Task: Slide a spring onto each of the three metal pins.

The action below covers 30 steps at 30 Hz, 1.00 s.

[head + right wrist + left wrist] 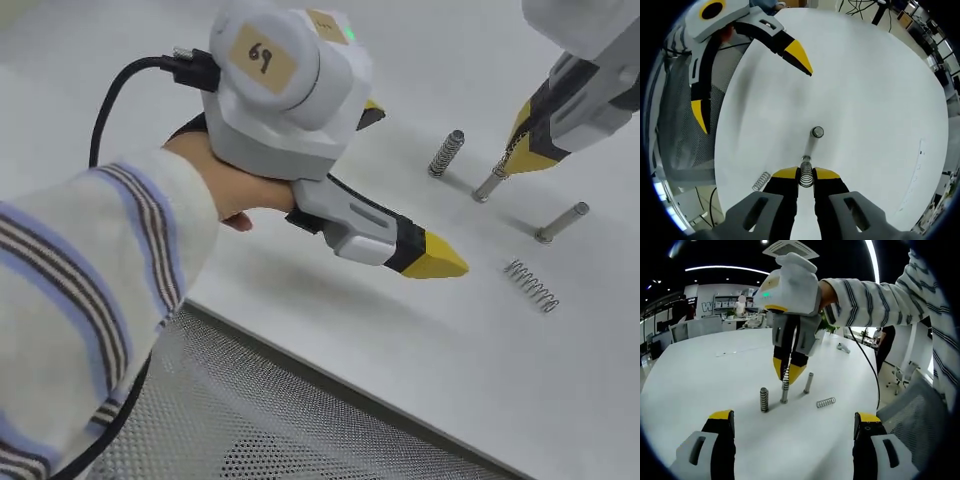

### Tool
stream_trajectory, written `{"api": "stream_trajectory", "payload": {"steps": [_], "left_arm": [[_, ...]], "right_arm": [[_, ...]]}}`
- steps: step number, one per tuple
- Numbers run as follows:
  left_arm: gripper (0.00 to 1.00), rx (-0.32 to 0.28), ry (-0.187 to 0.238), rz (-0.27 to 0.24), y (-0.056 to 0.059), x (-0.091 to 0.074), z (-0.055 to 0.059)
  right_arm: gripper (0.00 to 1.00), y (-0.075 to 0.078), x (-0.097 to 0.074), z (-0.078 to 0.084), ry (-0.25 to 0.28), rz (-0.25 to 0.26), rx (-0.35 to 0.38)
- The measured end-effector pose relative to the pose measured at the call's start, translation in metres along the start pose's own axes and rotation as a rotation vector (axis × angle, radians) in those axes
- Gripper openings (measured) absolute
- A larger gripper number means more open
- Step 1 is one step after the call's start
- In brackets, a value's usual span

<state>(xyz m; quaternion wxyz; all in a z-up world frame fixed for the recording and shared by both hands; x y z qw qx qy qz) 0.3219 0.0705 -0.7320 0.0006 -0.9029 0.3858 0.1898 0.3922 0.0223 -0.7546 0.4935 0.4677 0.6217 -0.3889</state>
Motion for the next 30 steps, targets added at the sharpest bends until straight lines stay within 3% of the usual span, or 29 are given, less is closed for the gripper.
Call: {"api": "stream_trajectory", "payload": {"steps": [10, 30], "left_arm": [[0.97, 0.013, -0.016, -0.011, 0.002, -0.002, 0.006], [0.95, -0.015, -0.032, -0.021, -0.004, -0.002, 0.011]], "right_arm": [[0.08, 0.002, 0.021, 0.005, -0.010, -0.028, -0.019], [0.09, 0.005, 0.028, 0.006, 0.000, -0.027, -0.030]]}}
Point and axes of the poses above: the centre of the closed fingertips' face, and the gripper's own axes: x roughly forward along the fingers, y roughly to its right, z roughly out of its underside, the point moved 1 cm from there along -x, roughly backward along the fingers, and after that the axes turned 5 degrees about y, right-handed, at the moved point
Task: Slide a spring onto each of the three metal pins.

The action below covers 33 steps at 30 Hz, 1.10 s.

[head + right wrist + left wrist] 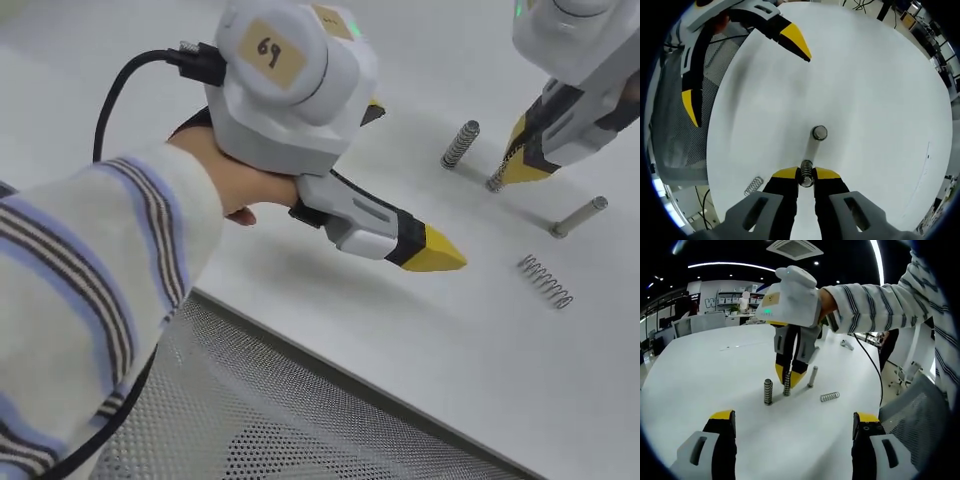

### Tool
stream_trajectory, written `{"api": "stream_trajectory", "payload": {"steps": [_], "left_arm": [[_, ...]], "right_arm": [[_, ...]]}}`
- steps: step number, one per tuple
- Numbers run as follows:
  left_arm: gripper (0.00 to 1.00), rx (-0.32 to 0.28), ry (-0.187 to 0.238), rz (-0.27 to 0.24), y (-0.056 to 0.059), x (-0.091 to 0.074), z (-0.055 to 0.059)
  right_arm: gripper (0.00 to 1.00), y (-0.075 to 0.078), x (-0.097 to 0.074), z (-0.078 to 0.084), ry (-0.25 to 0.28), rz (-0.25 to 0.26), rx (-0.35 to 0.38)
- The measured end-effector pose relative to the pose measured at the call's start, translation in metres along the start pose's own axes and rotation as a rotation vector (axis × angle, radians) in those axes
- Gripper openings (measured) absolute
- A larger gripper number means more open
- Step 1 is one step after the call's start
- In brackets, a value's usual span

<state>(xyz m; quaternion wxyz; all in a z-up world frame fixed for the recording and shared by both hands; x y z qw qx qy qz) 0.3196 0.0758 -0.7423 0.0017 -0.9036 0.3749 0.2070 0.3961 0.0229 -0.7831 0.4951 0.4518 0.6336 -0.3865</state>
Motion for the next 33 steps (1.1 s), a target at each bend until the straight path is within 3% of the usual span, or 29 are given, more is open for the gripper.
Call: {"api": "stream_trajectory", "payload": {"steps": [5, 12, 17, 23, 33], "left_arm": [[0.95, -0.001, -0.018, -0.008, -0.003, -0.002, 0.005], [0.94, -0.014, -0.018, -0.006, -0.001, -0.002, 0.004], [0.93, -0.011, -0.020, 0.002, 0.002, -0.002, 0.003], [0.93, -0.016, -0.028, 0.011, 0.004, -0.002, 0.003], [0.93, 0.003, -0.052, 0.032, 0.008, -0.001, 0.007]], "right_arm": [[0.09, 0.000, 0.002, 0.000, -0.002, -0.003, -0.005], [0.10, -0.002, 0.004, 0.000, 0.001, -0.012, -0.010], [0.17, -0.002, 0.003, 0.001, 0.004, 0.000, -0.004], [0.17, -0.002, 0.003, 0.000, 0.015, -0.001, -0.002], [0.20, -0.005, -0.014, -0.005, 0.050, 0.031, 0.022]]}}
Point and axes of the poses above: the centre of the closed fingertips' face, and the gripper's own axes: x roughly forward along the fingers, y roughly to its right, z roughly out of its underside, the point moved 1 cm from there along -x, roughly backward along the fingers, and after that the axes turned 5 degrees about y, right-handed, at the moved point
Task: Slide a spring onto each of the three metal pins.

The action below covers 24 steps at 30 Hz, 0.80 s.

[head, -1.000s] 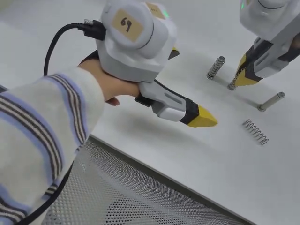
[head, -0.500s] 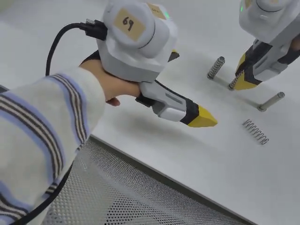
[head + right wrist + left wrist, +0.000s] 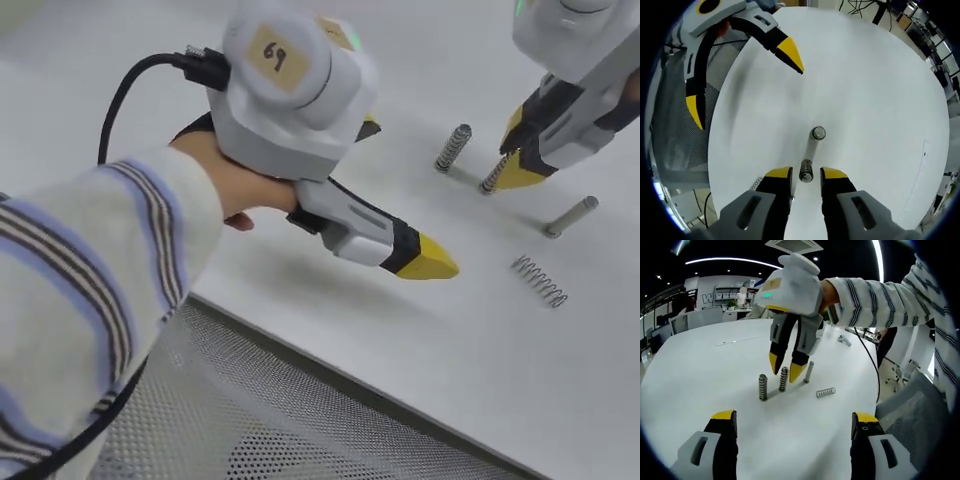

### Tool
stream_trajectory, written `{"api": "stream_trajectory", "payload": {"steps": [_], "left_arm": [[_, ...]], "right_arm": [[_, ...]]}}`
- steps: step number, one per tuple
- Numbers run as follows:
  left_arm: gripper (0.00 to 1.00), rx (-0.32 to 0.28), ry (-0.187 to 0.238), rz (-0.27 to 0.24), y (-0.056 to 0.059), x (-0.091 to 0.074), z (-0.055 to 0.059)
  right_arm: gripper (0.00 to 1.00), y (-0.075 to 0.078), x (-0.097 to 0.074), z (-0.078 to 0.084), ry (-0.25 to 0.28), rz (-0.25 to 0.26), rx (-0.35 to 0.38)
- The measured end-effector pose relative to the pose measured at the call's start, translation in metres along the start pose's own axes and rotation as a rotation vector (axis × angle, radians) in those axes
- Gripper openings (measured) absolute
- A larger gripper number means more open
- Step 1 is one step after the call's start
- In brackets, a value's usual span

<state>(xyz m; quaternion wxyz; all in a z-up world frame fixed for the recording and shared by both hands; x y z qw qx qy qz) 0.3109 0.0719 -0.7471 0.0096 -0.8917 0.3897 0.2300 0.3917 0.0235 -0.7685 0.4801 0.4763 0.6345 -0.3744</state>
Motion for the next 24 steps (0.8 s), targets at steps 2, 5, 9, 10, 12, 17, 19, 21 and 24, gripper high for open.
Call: {"api": "stream_trajectory", "payload": {"steps": [2, 5, 9, 10, 12, 17, 19, 21, 24], "left_arm": [[0.92, 0.029, -0.019, 0.006, 0.002, 0.001, 0.002], [0.93, 0.028, -0.015, 0.012, 0.005, 0.001, 0.001], [0.93, 0.023, -0.003, 0.018, 0.007, 0.001, -0.001], [0.93, 0.022, -0.003, 0.019, 0.007, 0.001, -0.001], [0.93, 0.028, -0.007, 0.016, 0.006, 0.000, -0.001], [0.96, 0.026, 0.012, 0.008, 0.003, -0.003, -0.006], [0.97, 0.031, 0.011, 0.011, 0.003, -0.003, -0.006], [0.98, 0.037, 0.011, 0.011, 0.003, -0.003, -0.007], [0.98, 0.037, 0.015, 0.013, 0.004, -0.004, -0.009]], "right_arm": [[0.20, -0.001, -0.001, 0.000, 0.009, 0.007, -0.001], [0.21, -0.003, -0.009, -0.001, 0.032, 0.028, 0.007], [0.24, -0.006, -0.023, -0.006, 0.078, 0.055, 0.040], [0.25, -0.006, -0.026, -0.007, 0.089, 0.063, 0.045], [0.26, -0.009, -0.032, -0.010, 0.115, 0.070, 0.060], [0.32, -0.014, -0.045, -0.014, 0.213, 0.117, 0.137], [0.32, -0.019, -0.052, -0.013, 0.242, 0.134, 0.166], [0.30, -0.027, -0.057, -0.010, 0.255, 0.139, 0.184], [0.33, -0.035, -0.062, -0.007, 0.282, 0.153, 0.218]]}}
Point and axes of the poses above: the centre of the closed fingertips' face, and the gripper's own axes: x roughly forward along the fingers, y roughly to its right, z roughly out of its underside, the point moved 1 cm from there along -x, roughly backward along the fingers, and after that the axes turned 5 degrees about y, right-handed, at the moved point
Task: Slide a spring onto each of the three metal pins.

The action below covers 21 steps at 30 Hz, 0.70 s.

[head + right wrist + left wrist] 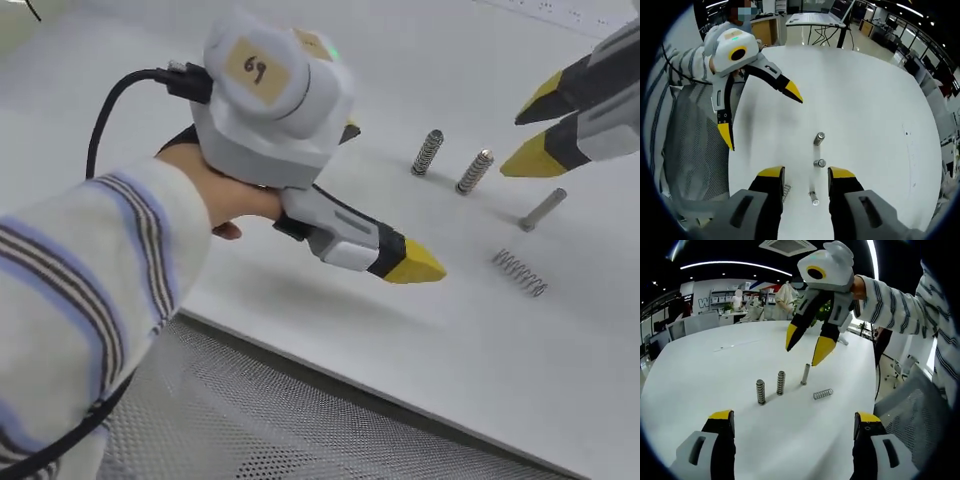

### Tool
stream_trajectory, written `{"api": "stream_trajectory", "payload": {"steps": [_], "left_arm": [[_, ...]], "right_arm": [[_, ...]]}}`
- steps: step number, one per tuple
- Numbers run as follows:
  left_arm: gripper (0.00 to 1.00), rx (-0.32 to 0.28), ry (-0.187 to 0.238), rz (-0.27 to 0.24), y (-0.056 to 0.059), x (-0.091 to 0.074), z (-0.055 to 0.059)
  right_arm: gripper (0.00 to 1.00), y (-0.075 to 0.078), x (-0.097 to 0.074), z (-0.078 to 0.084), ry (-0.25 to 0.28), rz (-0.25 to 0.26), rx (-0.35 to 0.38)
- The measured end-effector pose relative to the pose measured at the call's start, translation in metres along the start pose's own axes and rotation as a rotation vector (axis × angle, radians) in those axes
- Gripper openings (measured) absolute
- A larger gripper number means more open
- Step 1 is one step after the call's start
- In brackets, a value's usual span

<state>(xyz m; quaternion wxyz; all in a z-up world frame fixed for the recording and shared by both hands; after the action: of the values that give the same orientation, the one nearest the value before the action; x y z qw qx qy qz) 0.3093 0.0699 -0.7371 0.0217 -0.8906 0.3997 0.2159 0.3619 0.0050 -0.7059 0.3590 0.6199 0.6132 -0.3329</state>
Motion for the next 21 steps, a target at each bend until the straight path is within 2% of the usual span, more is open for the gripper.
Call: {"api": "stream_trajectory", "payload": {"steps": [6, 9, 13, 16, 19, 21], "left_arm": [[0.98, 0.008, -0.008, 0.004, -0.001, -0.001, 0.001], [0.98, 0.013, -0.009, 0.009, 0.001, -0.003, 0.001], [0.98, 0.015, -0.028, 0.024, 0.003, -0.005, 0.002], [0.98, 0.024, -0.041, 0.022, 0.001, -0.006, 0.004], [0.98, 0.027, -0.047, 0.019, -0.001, -0.007, 0.005], [0.98, 0.023, -0.051, 0.023, 0.000, -0.007, 0.006]], "right_arm": [[0.37, -0.009, -0.015, 0.004, 0.055, 0.035, 0.067], [0.35, -0.015, -0.023, 0.007, 0.092, 0.049, 0.107], [0.37, -0.025, -0.033, 0.013, 0.137, 0.066, 0.145], [0.39, -0.027, -0.037, 0.018, 0.162, 0.088, 0.174], [0.39, -0.031, -0.039, 0.023, 0.244, 0.104, 0.270], [0.43, -0.032, -0.040, 0.025, 0.281, 0.118, 0.301]]}}
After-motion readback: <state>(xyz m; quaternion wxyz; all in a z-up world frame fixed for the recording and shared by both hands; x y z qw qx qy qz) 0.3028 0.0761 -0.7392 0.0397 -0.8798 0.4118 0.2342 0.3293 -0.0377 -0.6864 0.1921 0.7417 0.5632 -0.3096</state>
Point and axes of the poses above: the centre of the closed fingertips' face, and the gripper's own axes: x roughly forward along the fingers, y roughly to its right, z roughly out of its underside, the point moved 1 cm from there along -x, roughly backward along the fingers, and after that the axes turned 5 degrees about y, right-handed, at the moved point
